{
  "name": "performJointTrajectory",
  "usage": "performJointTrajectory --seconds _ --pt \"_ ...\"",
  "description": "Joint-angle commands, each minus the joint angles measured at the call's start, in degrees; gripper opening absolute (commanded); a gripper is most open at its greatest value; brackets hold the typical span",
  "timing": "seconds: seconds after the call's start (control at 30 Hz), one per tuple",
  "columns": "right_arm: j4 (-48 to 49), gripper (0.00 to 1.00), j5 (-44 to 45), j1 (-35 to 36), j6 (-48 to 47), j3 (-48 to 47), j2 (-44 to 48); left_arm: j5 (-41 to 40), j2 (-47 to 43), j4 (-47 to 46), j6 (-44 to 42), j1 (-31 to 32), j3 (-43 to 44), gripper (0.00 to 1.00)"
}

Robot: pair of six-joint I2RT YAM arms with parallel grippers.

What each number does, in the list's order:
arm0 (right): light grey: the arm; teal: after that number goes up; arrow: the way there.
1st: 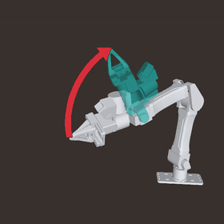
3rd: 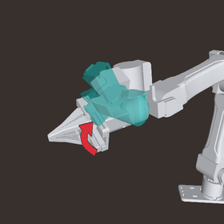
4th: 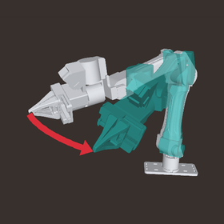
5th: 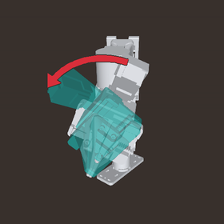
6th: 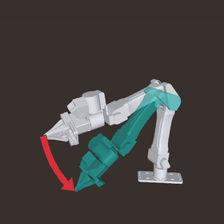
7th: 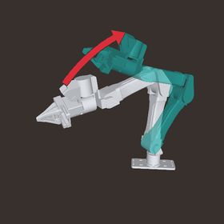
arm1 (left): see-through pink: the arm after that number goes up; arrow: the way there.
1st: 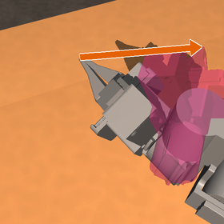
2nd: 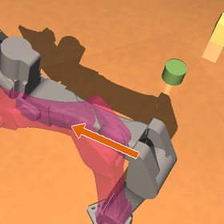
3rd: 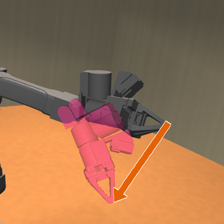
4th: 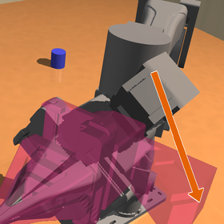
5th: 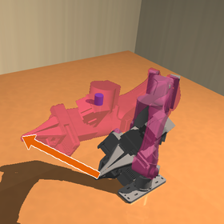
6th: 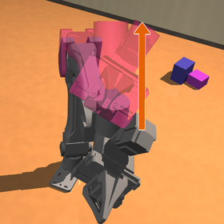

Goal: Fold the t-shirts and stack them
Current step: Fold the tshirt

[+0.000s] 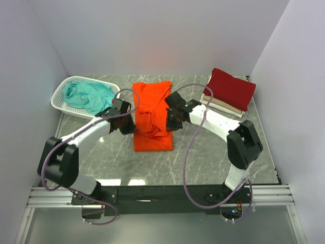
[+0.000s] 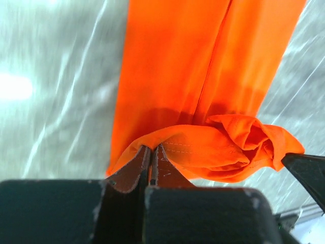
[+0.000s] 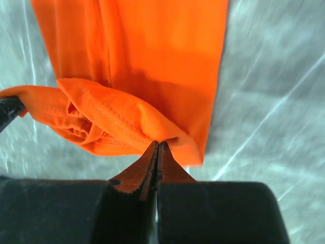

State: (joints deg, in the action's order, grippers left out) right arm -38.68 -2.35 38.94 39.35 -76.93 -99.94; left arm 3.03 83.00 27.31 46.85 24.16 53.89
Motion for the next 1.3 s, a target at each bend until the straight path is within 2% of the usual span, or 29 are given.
performJointTrajectory --seconds 0.0,0.3,0.5,0.53,0.57,0.6,0.63,0.67,0.7,0.8,0.93,1.17,1.27 --pt "0.18 0.00 2.09 -2.98 -4.71 -6.72 -2.97 2.24 4.17 -6.74 -4.57 -2.01 5.43 0.00" --pt "-1.75 0.00 1.21 -8.70 -9.64 -20.00 -15.18 5.32 17.87 -9.38 -8.61 -6.23 18.07 0.00" --pt "-2.19 0.00 -0.37 -10.81 -11.75 -26.42 -20.46 6.02 23.60 -7.62 -9.50 -7.72 22.57 0.02" --pt "-1.93 0.00 -0.98 -11.07 -11.93 -26.96 -21.69 6.55 24.48 -7.71 -9.32 -8.16 23.01 0.08" --pt "-1.23 0.08 -2.30 -11.25 -12.45 -27.40 -22.22 6.90 24.75 -7.62 -9.06 -8.51 23.10 0.17" --pt "-0.97 0.21 -3.09 -11.77 -12.63 -28.53 -22.66 6.90 24.93 -7.62 -8.45 -8.69 23.10 0.35" --pt "-0.70 0.50 -3.62 -11.87 -12.72 -29.07 -23.45 6.64 24.75 -7.71 -8.09 -8.87 22.93 0.45" --pt "-0.79 0.59 -3.97 -12.13 -12.90 -29.68 -23.72 6.47 24.40 -7.80 -7.92 -8.96 22.84 0.55" --pt "-0.96 0.64 -4.41 -12.31 -13.07 -30.73 -23.72 6.03 24.05 -7.89 -7.57 -8.96 22.58 0.70" --pt "-0.61 0.69 -4.94 -12.83 -13.51 -30.57 -22.23 5.85 21.51 -8.59 -7.21 -8.96 20.82 0.83" --pt "0.53 0.70 -5.64 -13.10 -13.43 -25.92 -16.71 7.42 17.29 -9.64 -7.21 -8.87 15.22 0.82" --pt "6.77 0.65 -12.06 -11.96 -10.18 -6.61 -7.29 8.93 11.66 -11.31 -7.48 -7.38 4.57 0.75" --pt "9.48 0.64 -13.03 -10.82 -8.69 -1.58 -4.22 8.40 10.25 -11.84 -7.12 -5.97 0.96 0.71"
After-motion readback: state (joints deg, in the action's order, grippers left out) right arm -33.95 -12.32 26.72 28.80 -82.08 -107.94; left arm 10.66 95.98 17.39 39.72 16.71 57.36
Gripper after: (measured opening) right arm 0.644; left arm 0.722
